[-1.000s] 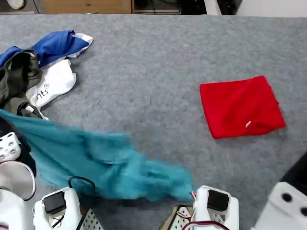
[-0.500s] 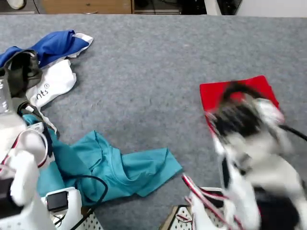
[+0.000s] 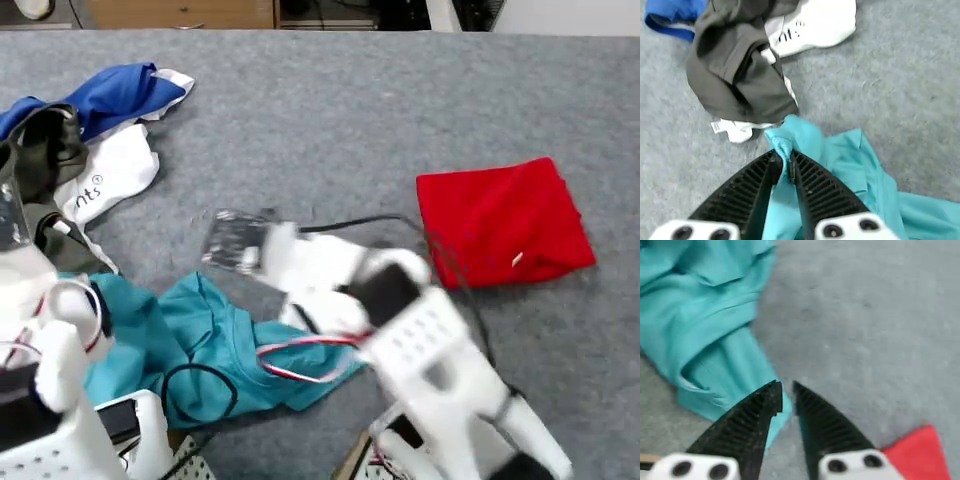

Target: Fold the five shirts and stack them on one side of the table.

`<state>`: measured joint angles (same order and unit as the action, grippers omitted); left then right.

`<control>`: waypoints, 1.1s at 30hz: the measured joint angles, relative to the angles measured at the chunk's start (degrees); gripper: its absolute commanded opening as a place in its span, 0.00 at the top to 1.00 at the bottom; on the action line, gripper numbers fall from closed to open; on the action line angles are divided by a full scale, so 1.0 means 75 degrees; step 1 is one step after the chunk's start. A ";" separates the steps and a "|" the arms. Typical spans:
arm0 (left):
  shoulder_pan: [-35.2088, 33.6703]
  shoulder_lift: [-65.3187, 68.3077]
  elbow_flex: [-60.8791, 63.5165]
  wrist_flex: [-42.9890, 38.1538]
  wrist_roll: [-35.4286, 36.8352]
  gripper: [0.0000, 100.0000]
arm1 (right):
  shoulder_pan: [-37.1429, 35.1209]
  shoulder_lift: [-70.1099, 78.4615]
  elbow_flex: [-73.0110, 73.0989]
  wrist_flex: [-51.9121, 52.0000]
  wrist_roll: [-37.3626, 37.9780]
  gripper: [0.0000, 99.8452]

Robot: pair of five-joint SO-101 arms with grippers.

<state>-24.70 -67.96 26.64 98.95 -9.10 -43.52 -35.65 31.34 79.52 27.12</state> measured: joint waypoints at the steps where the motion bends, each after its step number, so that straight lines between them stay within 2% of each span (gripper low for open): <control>1: -0.0012 -0.0211 0.0176 0.0000 0.0000 0.98 | -0.0188 0.0422 -0.0129 -0.0070 0.0000 0.85; 7: -0.0023 -0.1477 0.0680 0.0000 -0.0387 0.98 | -0.1313 0.2743 -0.1160 -0.0563 0.0258 0.85; 13: -0.0023 -0.1676 0.0727 0.0000 -0.0504 0.98 | -0.1887 0.4607 -0.2274 -0.0680 0.0481 0.85; 16: -0.0270 -0.1676 0.0727 -0.0023 -0.0516 0.98 | -0.1946 0.5181 -0.2684 -0.0680 0.0481 0.85; 23: -0.1606 -0.1676 0.0727 -0.0750 -0.0516 0.98 | -0.1969 0.6248 -0.2895 -0.1125 0.0527 0.85; 33: -0.1711 -0.1676 0.0727 -0.0821 -0.0504 0.98 | -0.2227 0.7021 -0.3153 -0.1524 0.0762 0.85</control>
<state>-37.54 -80.53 32.09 92.79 -12.88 -60.22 17.01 7.69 68.09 32.84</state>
